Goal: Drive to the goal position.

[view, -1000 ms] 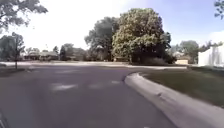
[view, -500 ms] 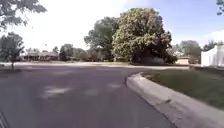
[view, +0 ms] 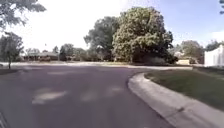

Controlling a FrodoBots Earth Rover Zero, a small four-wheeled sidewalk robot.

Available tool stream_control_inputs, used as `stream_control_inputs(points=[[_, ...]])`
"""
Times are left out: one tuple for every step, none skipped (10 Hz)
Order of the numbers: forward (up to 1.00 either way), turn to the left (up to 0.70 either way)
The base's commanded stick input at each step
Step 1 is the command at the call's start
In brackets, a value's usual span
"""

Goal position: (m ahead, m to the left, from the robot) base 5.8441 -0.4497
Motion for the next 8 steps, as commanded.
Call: stream_control_inputs(points=[[0.7,0.0],[0.7,0.0],[0.7,0.0],[0.7,0.0],[0.7,0.0],[0.7,0.0],[0.7,0.0],[0.7,0.0]])
